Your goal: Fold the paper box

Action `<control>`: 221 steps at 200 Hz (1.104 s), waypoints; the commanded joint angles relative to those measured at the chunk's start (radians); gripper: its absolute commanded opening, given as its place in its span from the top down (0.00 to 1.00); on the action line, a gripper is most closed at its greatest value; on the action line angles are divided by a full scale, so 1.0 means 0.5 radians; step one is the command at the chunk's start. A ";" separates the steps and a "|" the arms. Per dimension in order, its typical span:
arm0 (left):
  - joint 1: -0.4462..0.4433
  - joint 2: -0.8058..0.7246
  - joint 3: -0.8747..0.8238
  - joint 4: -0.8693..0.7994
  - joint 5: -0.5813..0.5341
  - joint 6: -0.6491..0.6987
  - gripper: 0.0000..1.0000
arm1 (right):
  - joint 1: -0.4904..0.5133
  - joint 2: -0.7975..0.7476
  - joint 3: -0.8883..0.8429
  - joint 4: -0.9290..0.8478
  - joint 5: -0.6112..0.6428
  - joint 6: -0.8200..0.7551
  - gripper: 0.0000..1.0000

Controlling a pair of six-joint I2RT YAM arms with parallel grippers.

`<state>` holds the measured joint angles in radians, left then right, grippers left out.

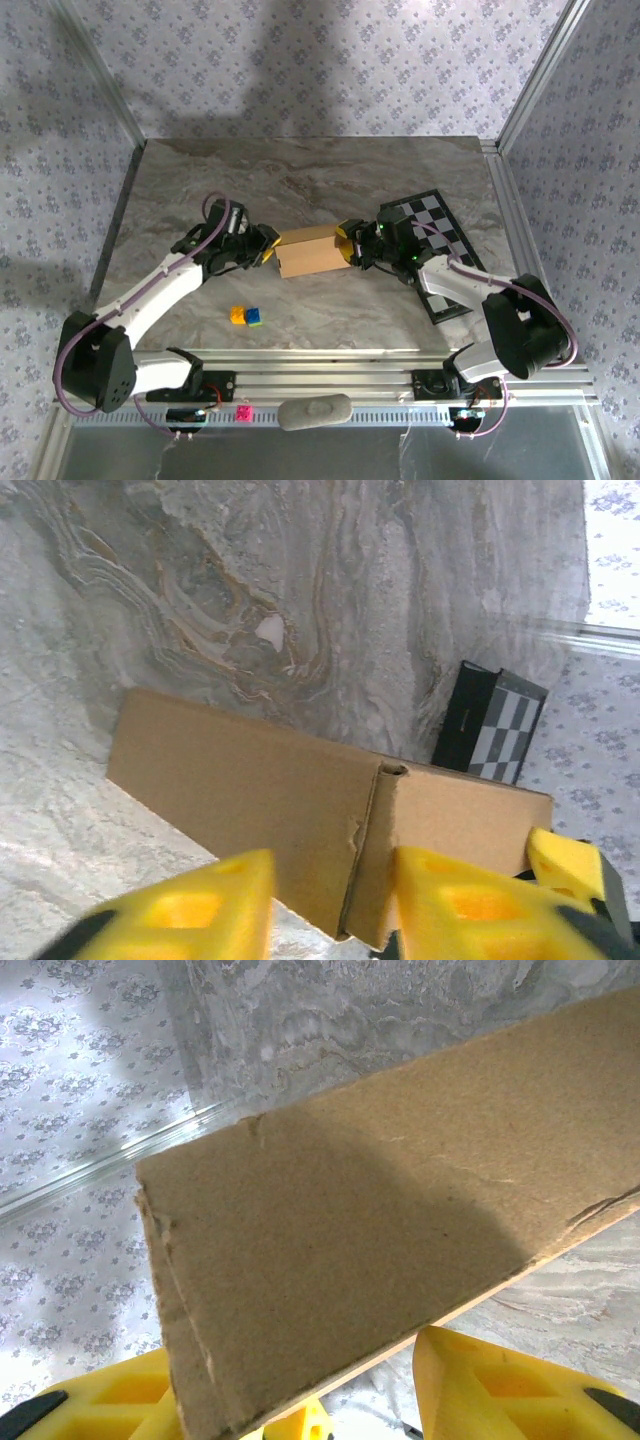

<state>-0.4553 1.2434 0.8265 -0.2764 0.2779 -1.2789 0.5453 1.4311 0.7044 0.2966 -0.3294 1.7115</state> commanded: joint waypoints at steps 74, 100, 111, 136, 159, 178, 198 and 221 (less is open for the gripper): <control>0.010 -0.080 -0.116 -0.055 0.032 0.086 1.00 | -0.017 -0.006 -0.065 -0.296 0.038 -0.036 0.53; -0.050 -0.063 -0.075 -0.186 0.092 0.238 1.00 | -0.044 -0.071 -0.052 -0.403 0.008 -0.114 0.56; -0.091 -0.068 -0.058 -0.278 0.092 0.293 1.00 | -0.056 -0.092 -0.061 -0.456 -0.028 -0.171 0.59; -0.171 -0.137 -0.057 -0.425 0.039 0.346 0.84 | -0.078 -0.166 -0.122 -0.545 -0.132 -0.387 0.63; -0.210 -0.156 -0.065 -0.482 0.036 0.371 0.76 | -0.090 -0.299 -0.273 -0.532 -0.190 -0.578 0.65; -0.243 -0.138 -0.052 -0.536 0.038 0.414 0.68 | -0.112 -0.352 -0.419 -0.493 -0.248 -0.750 0.66; -0.247 -0.142 -0.023 -0.585 0.031 0.463 0.67 | -0.135 -0.323 -0.577 -0.346 -0.299 -0.860 0.66; -0.243 -0.128 0.025 -0.647 0.009 0.514 0.65 | -0.159 -0.167 -0.586 -0.311 -0.312 -1.006 0.62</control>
<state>-0.5762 1.1709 0.8001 -0.5079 0.3058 -1.0752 0.4778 1.2697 0.4423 0.1986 -0.4656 1.3365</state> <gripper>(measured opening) 0.341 0.345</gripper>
